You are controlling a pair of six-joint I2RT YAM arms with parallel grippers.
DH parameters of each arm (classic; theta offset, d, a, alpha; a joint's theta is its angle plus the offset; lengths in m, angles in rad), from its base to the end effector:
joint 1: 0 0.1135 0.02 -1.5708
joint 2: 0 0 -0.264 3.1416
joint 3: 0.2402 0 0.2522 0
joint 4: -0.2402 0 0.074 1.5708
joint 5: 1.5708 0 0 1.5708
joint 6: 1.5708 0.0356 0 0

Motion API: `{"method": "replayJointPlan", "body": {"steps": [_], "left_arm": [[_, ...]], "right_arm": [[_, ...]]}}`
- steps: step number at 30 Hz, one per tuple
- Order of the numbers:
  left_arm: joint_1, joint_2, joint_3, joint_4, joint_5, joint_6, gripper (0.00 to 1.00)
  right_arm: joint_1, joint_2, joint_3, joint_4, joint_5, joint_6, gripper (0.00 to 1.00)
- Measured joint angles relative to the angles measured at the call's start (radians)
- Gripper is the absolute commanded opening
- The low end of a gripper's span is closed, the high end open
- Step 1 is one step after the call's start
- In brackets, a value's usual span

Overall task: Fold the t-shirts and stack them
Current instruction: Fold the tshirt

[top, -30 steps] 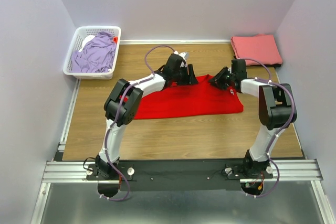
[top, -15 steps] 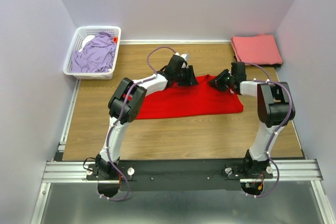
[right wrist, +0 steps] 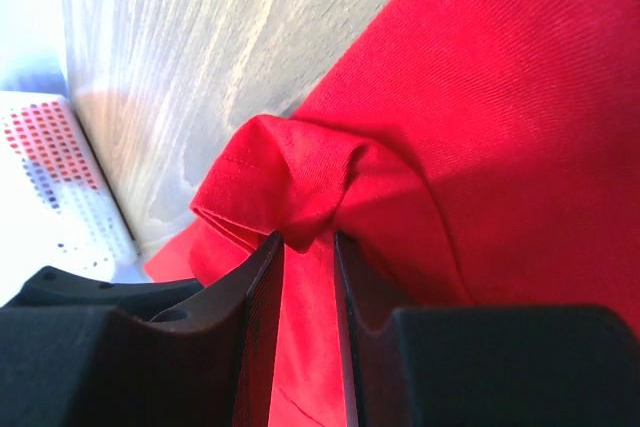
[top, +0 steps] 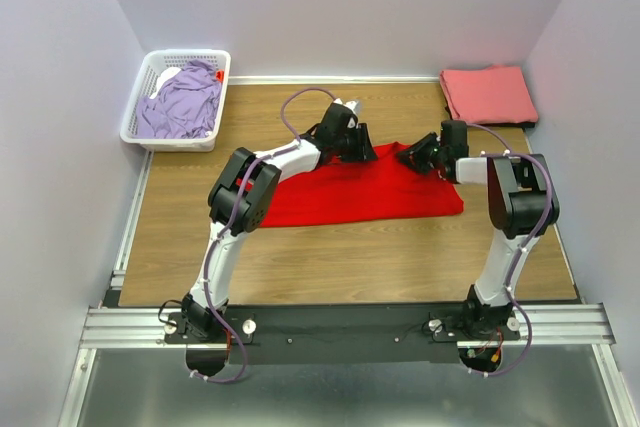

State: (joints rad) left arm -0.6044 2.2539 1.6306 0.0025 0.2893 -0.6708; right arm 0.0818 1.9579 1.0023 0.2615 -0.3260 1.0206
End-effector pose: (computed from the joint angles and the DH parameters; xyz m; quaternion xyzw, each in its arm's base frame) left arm 0.4126 -0.2973 0.1611 0.0367 0.8817 -0.3724 0.2873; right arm 0.3906 0.0435 0.1236 0.3427 0.8280 0.3445 0.2798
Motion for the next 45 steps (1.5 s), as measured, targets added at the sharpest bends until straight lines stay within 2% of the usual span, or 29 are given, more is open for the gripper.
{"method": "replayJointPlan", "body": {"steps": [8, 9, 16, 17, 20, 21, 22, 36, 37, 45], "left_arm": [[0.0, 0.012, 0.017, -0.006, -0.007, -0.003, 0.51], [0.0, 0.015, 0.021, -0.006, -0.008, -0.004, 0.44], [0.0, 0.031, 0.034, -0.009, -0.009, -0.008, 0.36], [0.0, 0.034, 0.035, -0.01, -0.009, -0.008, 0.29], [0.0, 0.04, 0.035, -0.012, -0.01, -0.008, 0.29], [0.0, 0.041, 0.035, -0.012, -0.01, -0.008, 0.28], [0.0, 0.041, 0.035, -0.012, -0.01, -0.009, 0.22], [0.003, 0.041, 0.035, -0.012, -0.01, -0.009, 0.2], [0.003, 0.041, 0.035, -0.012, -0.01, -0.009, 0.14], [0.014, 0.041, 0.035, -0.013, -0.011, -0.005, 0.13]], "right_arm": [[-0.003, 0.006, -0.014, 0.04, 0.002, 0.038, 0.34], [-0.004, 0.008, -0.014, 0.045, 0.002, 0.042, 0.34], [-0.004, 0.022, -0.014, 0.075, 0.003, 0.061, 0.33], [-0.004, 0.025, -0.014, 0.08, 0.003, 0.063, 0.33], [-0.005, 0.029, -0.014, 0.09, 0.003, 0.071, 0.33], [-0.005, 0.03, -0.014, 0.093, 0.003, 0.073, 0.32], [-0.005, 0.032, -0.014, 0.098, 0.003, 0.077, 0.3], [-0.006, 0.053, -0.023, 0.131, 0.008, 0.102, 0.01], [-0.006, 0.053, -0.023, 0.132, 0.008, 0.103, 0.01], [-0.011, 0.042, -0.031, 0.13, 0.008, 0.078, 0.01]]}}
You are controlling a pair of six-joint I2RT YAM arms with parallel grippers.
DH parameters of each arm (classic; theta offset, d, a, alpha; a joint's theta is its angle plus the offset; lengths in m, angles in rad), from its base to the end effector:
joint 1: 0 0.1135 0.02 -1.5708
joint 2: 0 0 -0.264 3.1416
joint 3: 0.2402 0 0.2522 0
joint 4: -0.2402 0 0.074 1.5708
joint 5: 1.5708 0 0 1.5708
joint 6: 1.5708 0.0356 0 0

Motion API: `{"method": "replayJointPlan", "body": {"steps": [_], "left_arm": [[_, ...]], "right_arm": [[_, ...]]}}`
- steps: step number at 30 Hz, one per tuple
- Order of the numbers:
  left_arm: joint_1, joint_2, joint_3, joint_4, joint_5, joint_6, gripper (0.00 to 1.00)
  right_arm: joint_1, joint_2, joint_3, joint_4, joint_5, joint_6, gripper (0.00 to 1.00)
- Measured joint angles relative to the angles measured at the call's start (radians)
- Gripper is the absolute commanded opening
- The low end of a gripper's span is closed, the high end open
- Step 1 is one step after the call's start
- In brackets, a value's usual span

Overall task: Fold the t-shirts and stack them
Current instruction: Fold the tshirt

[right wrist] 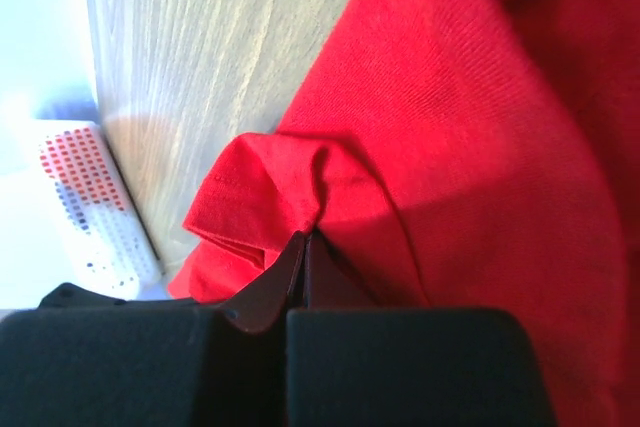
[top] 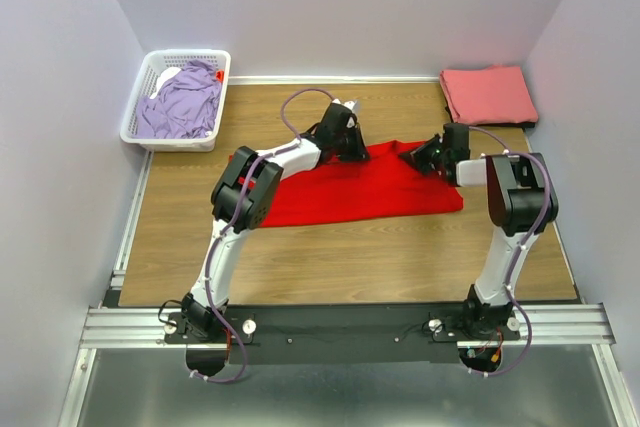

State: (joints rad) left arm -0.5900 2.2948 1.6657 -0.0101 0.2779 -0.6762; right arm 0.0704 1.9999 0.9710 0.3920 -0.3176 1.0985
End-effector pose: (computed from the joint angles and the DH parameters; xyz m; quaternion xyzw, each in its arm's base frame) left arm 0.4226 -0.2947 0.1511 0.0240 0.8867 -0.3629 0.2854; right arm 0.3925 0.0388 0.1105 0.3716 0.8028 0.3630 0.2928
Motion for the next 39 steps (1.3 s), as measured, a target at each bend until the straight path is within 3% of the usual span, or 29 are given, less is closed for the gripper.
{"method": "replayJointPlan", "body": {"steps": [10, 27, 39], "left_arm": [[0.014, 0.0, 0.0, -0.049, -0.005, 0.014, 0.13], [0.016, -0.096, -0.004, -0.149, 0.019, 0.005, 0.13], [0.001, -0.167, -0.107, -0.202, 0.087, -0.026, 0.13]], "right_arm": [[-0.032, -0.123, 0.01, -0.131, 0.035, -0.14, 0.01], [-0.085, -0.128, 0.219, -0.5, 0.018, -0.432, 0.01], [-0.085, -0.166, 0.234, -0.7, -0.018, -0.532, 0.01]]}}
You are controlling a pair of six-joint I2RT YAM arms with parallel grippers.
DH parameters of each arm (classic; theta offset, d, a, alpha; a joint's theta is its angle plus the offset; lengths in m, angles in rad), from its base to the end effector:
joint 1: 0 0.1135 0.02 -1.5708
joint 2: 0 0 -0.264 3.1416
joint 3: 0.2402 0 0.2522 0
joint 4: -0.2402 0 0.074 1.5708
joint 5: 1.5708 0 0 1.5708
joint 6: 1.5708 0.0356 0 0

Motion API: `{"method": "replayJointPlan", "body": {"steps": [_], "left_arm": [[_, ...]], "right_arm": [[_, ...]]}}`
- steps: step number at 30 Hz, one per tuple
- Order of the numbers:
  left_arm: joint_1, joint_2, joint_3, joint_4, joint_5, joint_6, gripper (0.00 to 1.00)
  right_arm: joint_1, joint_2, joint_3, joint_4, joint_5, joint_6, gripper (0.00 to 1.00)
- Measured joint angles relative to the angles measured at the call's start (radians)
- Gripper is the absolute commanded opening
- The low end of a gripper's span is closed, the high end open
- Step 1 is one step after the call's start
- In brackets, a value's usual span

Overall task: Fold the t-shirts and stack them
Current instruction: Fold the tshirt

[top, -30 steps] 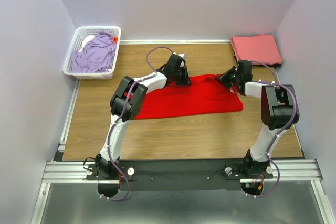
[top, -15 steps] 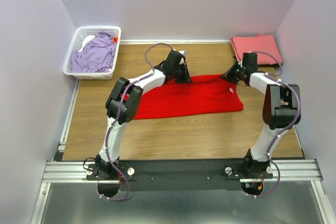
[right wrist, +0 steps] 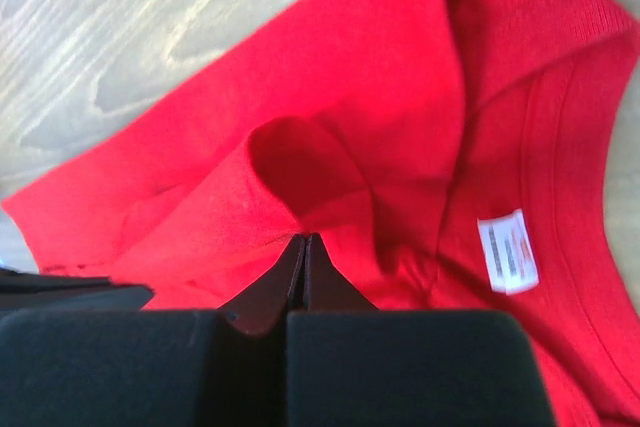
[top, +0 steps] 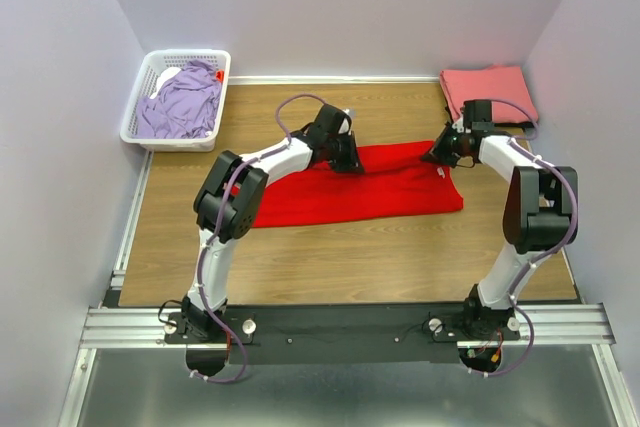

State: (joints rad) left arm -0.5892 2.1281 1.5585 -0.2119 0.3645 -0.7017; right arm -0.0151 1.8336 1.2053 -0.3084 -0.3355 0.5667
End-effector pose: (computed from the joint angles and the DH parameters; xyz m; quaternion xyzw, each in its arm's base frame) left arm 0.3874 -0.2742 0.1804 0.0185 0.9103 -0.3611 0.2014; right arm 0.3859 0.0059 0.1863 0.2188 0.9124 0.2364 0.2526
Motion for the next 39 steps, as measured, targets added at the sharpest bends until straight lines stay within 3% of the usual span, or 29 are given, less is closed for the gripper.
{"method": "replayJointPlan", "body": {"steps": [19, 22, 23, 25, 30, 34, 35, 39], "left_arm": [[-0.029, 0.0, -0.062, -0.014, 0.027, 0.004, 0.18], [-0.033, 0.0, -0.086, -0.016, 0.026, 0.008, 0.29], [-0.033, 0.0, -0.095, -0.019, 0.025, 0.011, 0.37], [-0.033, 0.0, -0.103, -0.022, 0.026, 0.014, 0.43], [-0.033, -0.046, -0.119, -0.032, 0.019, 0.055, 0.45], [-0.033, -0.131, -0.164, -0.062, -0.021, 0.09, 0.54], [-0.032, -0.168, -0.174, -0.074, -0.047, 0.108, 0.61], [-0.012, -0.281, -0.188, -0.082, -0.151, 0.187, 0.62]], "right_arm": [[0.0, -0.071, -0.074, -0.11, 0.025, -0.053, 0.01], [0.0, -0.082, -0.085, -0.118, 0.036, -0.056, 0.04], [0.0, -0.088, -0.089, -0.123, 0.042, -0.059, 0.05], [0.0, -0.097, -0.091, -0.13, 0.052, -0.064, 0.14], [0.0, -0.147, -0.1, -0.14, 0.062, -0.07, 0.34], [0.0, -0.229, -0.118, -0.142, 0.076, -0.069, 0.36], [0.0, -0.247, -0.123, -0.141, 0.082, -0.068, 0.36], [-0.002, -0.352, -0.182, -0.086, 0.069, -0.043, 0.36]]}}
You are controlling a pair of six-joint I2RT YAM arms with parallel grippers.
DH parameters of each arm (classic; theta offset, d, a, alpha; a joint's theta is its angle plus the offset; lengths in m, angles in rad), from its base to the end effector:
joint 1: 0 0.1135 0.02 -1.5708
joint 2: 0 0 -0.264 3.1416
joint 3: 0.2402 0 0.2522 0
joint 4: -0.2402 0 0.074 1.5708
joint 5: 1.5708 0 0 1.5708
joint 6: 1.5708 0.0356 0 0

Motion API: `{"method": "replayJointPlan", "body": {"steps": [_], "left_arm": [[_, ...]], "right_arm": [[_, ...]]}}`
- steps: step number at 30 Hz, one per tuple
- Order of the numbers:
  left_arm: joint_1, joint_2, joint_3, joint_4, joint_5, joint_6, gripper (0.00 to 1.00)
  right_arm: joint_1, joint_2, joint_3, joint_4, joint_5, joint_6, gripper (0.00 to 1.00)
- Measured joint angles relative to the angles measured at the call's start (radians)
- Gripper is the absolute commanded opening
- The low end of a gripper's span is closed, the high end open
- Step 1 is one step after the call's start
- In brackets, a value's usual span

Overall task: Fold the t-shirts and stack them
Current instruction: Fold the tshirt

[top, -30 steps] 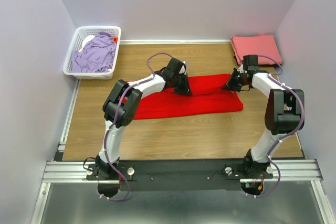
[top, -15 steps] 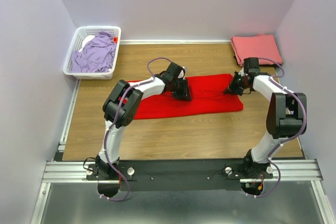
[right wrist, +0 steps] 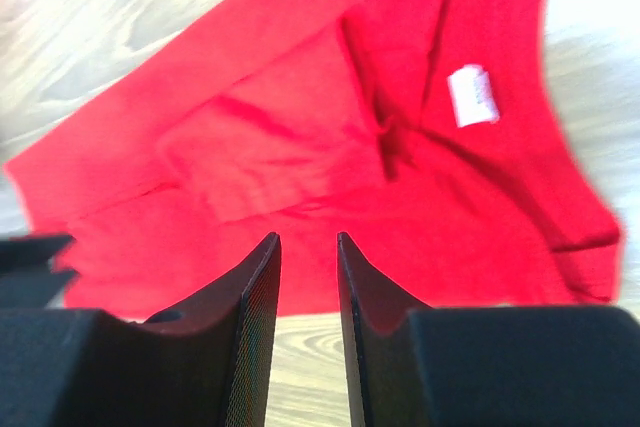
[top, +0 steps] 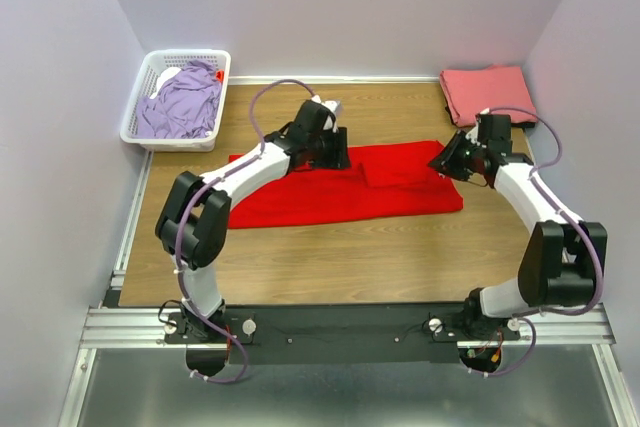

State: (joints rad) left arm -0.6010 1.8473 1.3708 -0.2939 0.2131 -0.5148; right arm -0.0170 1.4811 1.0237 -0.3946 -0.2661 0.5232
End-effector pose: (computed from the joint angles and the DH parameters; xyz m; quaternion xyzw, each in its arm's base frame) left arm 0.3383 -0.2411 0.2327 0.0809 0.9131 -0.2882 0.2768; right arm 0.3141 0.0040 0.2405 0.2026 0.9066 0.2075 0.3064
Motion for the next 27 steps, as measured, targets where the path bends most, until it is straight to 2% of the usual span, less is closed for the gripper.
{"method": "replayJointPlan", "body": {"steps": [5, 11, 17, 21, 27], "left_arm": [[0.084, -0.021, -0.019, 0.024, -0.102, 0.09, 0.56], [0.19, 0.086, -0.044, 0.019, -0.205, 0.183, 0.55], [0.216, 0.126, -0.064, 0.034, -0.222, 0.223, 0.54], [0.215, 0.062, -0.17, 0.093, -0.197, 0.227, 0.54], [0.213, -0.101, -0.371, 0.105, -0.122, 0.207, 0.54]], "right_arm": [[-0.002, -0.037, -0.161, 0.164, -0.081, 0.098, 0.37], [-0.003, -0.042, -0.344, 0.294, -0.087, 0.215, 0.38], [-0.003, -0.012, -0.439, 0.464, -0.085, 0.299, 0.4], [-0.004, 0.105, -0.42, 0.572, -0.092, 0.33, 0.4], [-0.004, 0.393, -0.17, 0.735, -0.137, 0.354, 0.37]]}}
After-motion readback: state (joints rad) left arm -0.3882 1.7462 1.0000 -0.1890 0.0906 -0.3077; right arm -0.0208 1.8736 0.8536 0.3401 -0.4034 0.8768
